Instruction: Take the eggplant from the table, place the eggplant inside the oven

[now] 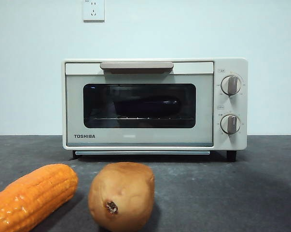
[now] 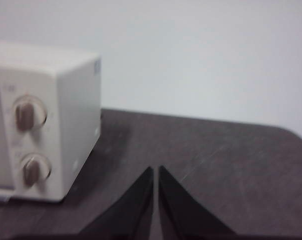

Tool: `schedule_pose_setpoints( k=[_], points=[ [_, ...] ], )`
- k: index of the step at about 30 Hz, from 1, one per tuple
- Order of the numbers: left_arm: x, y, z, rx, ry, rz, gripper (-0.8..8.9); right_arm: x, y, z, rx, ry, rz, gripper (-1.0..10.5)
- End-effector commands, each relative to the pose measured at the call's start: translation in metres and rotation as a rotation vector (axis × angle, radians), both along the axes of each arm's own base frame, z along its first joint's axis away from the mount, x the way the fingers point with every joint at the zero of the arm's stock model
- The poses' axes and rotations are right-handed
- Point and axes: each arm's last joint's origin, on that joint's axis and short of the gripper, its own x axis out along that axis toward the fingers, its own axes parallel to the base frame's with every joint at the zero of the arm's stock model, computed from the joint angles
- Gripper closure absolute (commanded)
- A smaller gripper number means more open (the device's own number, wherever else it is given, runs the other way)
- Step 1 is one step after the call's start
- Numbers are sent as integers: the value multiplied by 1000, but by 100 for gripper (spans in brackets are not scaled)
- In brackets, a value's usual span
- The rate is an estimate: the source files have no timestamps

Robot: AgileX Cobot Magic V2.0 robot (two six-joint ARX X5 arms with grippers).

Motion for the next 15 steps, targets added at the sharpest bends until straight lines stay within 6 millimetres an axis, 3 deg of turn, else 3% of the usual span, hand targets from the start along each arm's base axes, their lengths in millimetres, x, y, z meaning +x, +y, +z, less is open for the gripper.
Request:
schedule_pose_setpoints(
  k=[1, 15],
  points=[
    [1, 0, -5, 5, 18, 4, 810, 1, 0, -6, 17, 11, 16, 941],
    [1, 0, -5, 5, 18, 4, 810, 2, 0, -33, 136, 221, 11, 941]
  ],
)
